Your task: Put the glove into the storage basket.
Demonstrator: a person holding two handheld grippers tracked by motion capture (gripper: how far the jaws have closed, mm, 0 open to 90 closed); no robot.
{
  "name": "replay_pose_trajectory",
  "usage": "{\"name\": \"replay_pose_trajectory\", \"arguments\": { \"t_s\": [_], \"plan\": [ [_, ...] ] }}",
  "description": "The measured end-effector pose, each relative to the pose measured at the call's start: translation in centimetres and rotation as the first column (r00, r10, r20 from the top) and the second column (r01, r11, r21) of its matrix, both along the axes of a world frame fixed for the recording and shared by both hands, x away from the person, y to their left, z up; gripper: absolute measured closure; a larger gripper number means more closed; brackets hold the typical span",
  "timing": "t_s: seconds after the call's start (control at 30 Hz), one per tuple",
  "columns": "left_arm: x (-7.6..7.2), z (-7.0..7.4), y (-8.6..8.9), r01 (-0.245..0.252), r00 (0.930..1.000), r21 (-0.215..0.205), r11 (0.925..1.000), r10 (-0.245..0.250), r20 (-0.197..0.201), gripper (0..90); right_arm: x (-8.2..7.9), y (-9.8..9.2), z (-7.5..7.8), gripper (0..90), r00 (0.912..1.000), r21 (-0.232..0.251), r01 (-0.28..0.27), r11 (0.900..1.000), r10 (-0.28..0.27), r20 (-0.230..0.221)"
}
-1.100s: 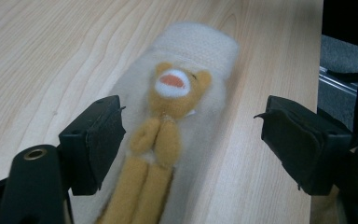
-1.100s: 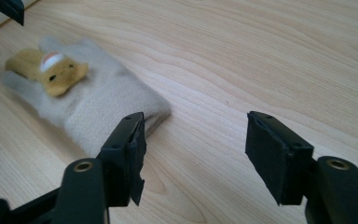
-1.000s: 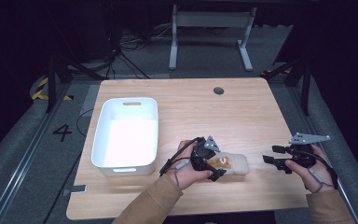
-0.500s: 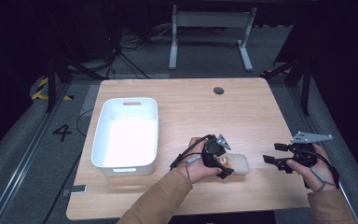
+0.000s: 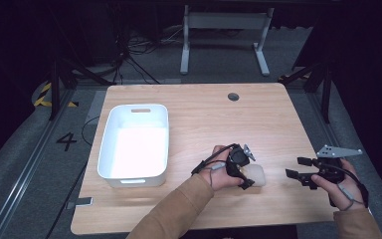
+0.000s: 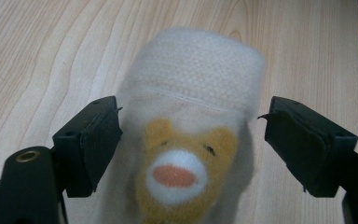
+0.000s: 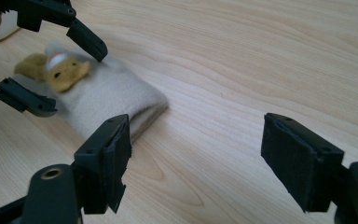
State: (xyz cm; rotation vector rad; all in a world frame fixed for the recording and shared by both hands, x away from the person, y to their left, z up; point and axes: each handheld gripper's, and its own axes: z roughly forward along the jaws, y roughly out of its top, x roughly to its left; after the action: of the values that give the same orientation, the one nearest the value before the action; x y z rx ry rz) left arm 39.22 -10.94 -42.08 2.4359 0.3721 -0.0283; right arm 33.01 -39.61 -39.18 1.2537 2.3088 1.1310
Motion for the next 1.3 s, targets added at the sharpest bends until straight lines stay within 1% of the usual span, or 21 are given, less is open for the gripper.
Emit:
{"name": "replay_pose_trajectory", "arguments": {
  "t_s": [0.07, 0.1, 0.2, 0.33, 0.37, 0.4, 0.43, 0.5, 0.53, 0.57, 0.6, 0.63, 0.77, 0.83, 0.9, 1.03, 1.07, 1.1, 1.17, 1.23, 1.3],
  "plan": [
    [0.0, 0.0, 0.0, 0.001, 1.0000, 0.002, 1.0000, -0.001, 0.000, 19.0, -0.1, -0.1, 0.0, 24.7, 1.0000, 0.001, 0.004, 1.000, -0.004, -0.001],
    [0.1, 0.0, 0.0, 0.004, 1.0000, -0.004, 1.0000, -0.004, 0.005, 18.8, -0.2, -0.2, 0.0, 24.7, 0.9999, 0.000, 0.009, 1.000, -0.009, -0.006],
    [0.2, 0.1, 0.1, 0.008, 1.0000, -0.011, 0.9999, -0.008, 0.003, 18.8, -0.2, -0.4, -0.1, 24.5, 0.9999, -0.002, 0.010, 1.000, -0.010, -0.003],
    [0.4, 0.0, 0.4, 0.034, 0.9992, -0.008, 0.9994, -0.034, 0.022, 18.6, 0.0, -0.5, -0.1, 24.0, 0.9999, -0.001, 0.011, 1.000, -0.011, -0.005],
    [0.4, -0.1, 0.5, 0.040, 0.9988, -0.015, 0.9991, -0.039, 0.028, 18.7, 0.1, -0.4, -0.1, 23.9, 1.0000, -0.002, 0.008, 1.000, -0.008, -0.004],
    [0.6, -0.1, 0.7, 0.060, 0.9979, -0.034, 0.9976, -0.059, 0.026, 19.0, 0.2, -0.3, 0.0, 23.8, 1.0000, -0.001, 0.003, 1.000, -0.003, -0.005],
    [0.6, -0.1, 0.7, 0.060, 0.9979, -0.034, 0.9976, -0.059, 0.026, 19.6, 0.2, -0.3, 0.0, 23.8, 1.0000, -0.001, 0.003, 1.000, -0.003, -0.005],
    [0.8, -0.1, 0.9, 0.074, 0.9962, -0.063, 0.9953, -0.071, 0.050, 20.4, 0.4, -0.2, -0.1, 23.8, 1.0000, -0.002, -0.001, 1.000, 0.001, -0.008],
    [1.0, -0.2, 1.2, 0.066, 0.9975, -0.079, 0.9947, -0.064, 0.029, 20.7, 0.5, -0.1, -0.1, 23.8, 0.9999, -0.003, -0.010, 1.000, 0.010, -0.011],
    [1.1, -0.2, 1.2, 0.069, 0.9976, -0.083, 0.9942, -0.068, 0.017, 20.6, 0.5, 0.0, -0.1, 23.7, 0.9998, -0.003, -0.013, 1.000, 0.013, -0.012],
    [1.2, -0.2, 1.3, 0.077, 0.9970, -0.085, 0.9934, -0.076, 0.015, 21.2, 0.6, 0.0, -0.1, 23.7, 0.9998, -0.003, -0.015, 1.000, 0.015, -0.011],
    [1.2, -0.2, 1.3, 0.077, 0.9970, -0.085, 0.9934, -0.076, 0.015, 21.2, 0.6, 0.0, -0.1, 23.7, 0.9998, -0.003, -0.015, 1.000, 0.015, -0.011],
    [1.4, -0.2, 1.3, 0.069, 0.9975, -0.085, 0.9940, -0.070, -0.009, 20.9, 0.6, 0.0, -0.2, 24.6, 0.9996, 0.002, -0.018, 1.000, 0.018, -0.020],
    [1.4, -0.3, 1.1, 0.070, 0.9974, -0.077, 0.9945, -0.071, -0.008, 19.1, 0.6, 0.0, -0.2, 24.5, 0.9995, 0.001, -0.021, 1.000, 0.021, -0.023],
    [1.3, -0.4, 0.9, 0.060, 0.9981, -0.079, 0.9950, -0.061, -0.011, 18.9, 0.6, 0.0, -0.2, 24.5, 0.9995, 0.000, -0.020, 1.000, 0.020, -0.023],
    [1.4, -0.9, 0.7, 0.058, 0.9980, -0.099, 0.9934, -0.061, -0.019, 17.1, 0.6, 0.0, -0.2, 24.4, 0.9995, 0.004, -0.024, 1.000, 0.024, -0.023],
    [1.4, -1.0, 0.8, 0.059, 0.9979, -0.098, 0.9935, -0.061, -0.022, 17.3, 0.5, 0.0, -0.2, 24.4, 0.9995, 0.003, -0.023, 1.000, 0.023, -0.022],
    [1.4, -1.2, 0.8, 0.065, 0.9977, -0.102, 0.9927, -0.066, -0.014, 17.2, 0.5, 0.0, -0.2, 24.3, 0.9994, 0.003, -0.025, 1.000, 0.025, -0.022],
    [1.4, -1.5, 0.8, 0.067, 0.9975, -0.108, 0.9919, -0.069, -0.016, 17.4, 0.5, 0.0, -0.2, 24.2, 0.9994, 0.003, -0.026, 1.000, 0.026, -0.022],
    [1.4, -1.7, 0.7, 0.068, 0.9977, -0.080, 0.9945, -0.067, 0.011, 16.9, 0.5, 0.0, -0.2, 24.1, 0.9994, 0.005, -0.025, 1.000, 0.025, -0.023],
    [1.4, -1.8, 0.5, 0.070, 0.9974, -0.069, 0.9951, -0.069, 0.022, 16.6, 0.6, 0.0, -0.3, 24.1, 0.9993, 0.000, -0.026, 1.000, 0.026, -0.026]
  ]
}}
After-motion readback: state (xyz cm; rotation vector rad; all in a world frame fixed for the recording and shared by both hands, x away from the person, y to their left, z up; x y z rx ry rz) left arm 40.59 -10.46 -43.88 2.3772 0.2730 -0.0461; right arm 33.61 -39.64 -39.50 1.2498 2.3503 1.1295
